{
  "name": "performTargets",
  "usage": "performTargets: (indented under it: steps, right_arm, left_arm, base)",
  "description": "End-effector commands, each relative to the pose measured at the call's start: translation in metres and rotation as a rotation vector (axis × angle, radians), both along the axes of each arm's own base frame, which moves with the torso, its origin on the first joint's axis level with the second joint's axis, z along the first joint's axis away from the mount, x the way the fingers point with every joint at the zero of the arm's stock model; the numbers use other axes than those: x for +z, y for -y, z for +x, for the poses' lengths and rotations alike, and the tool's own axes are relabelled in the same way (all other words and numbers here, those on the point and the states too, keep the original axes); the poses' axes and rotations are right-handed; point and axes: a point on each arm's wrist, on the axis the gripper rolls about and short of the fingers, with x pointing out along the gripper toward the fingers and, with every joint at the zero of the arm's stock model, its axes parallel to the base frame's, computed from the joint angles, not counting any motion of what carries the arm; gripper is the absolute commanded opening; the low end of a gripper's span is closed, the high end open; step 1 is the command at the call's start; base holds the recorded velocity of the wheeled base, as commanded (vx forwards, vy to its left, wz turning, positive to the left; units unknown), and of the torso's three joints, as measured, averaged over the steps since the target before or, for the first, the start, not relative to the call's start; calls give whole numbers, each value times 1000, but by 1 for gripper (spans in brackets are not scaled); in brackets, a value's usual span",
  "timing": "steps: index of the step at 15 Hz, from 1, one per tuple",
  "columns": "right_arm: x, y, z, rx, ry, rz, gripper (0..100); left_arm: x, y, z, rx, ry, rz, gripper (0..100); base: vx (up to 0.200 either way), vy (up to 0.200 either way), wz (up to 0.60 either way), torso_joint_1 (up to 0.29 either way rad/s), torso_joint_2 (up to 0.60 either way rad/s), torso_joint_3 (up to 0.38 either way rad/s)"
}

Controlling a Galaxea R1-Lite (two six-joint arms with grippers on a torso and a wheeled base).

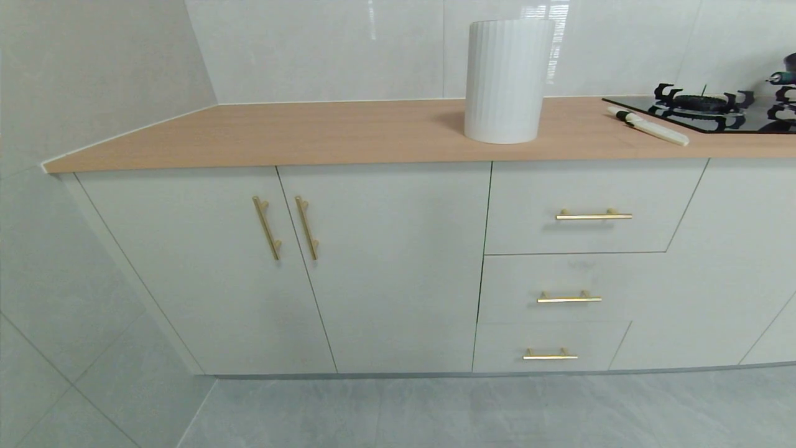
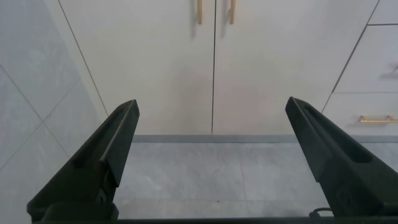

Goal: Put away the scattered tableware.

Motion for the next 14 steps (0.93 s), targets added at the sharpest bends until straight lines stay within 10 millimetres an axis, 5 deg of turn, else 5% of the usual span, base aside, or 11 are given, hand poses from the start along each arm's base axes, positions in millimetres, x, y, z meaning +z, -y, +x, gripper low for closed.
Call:
performTargets:
  steps: [1,6,11,14]
  right_arm:
    - [-31,-1,-27,-46,69,-2,100]
    - [-79,-3,-21,29,35,9,100]
    - [-114,-10,3,325,44,68,100]
    - [-117,-11,5,371,77,188,100]
  left_arm:
    - [0,0,0,0,-2,0,100]
    - [0,0,0,0,-2,0,100]
    - [0,0,0,-1,-2,0,100]
    - [0,0,0,0,-2,0,100]
  base:
    - [0,0,0,0,0,0]
    - [0,0,0,0,0,0]
    - [0,0,0,0,0,0]
    - [0,0,0,0,0,0]
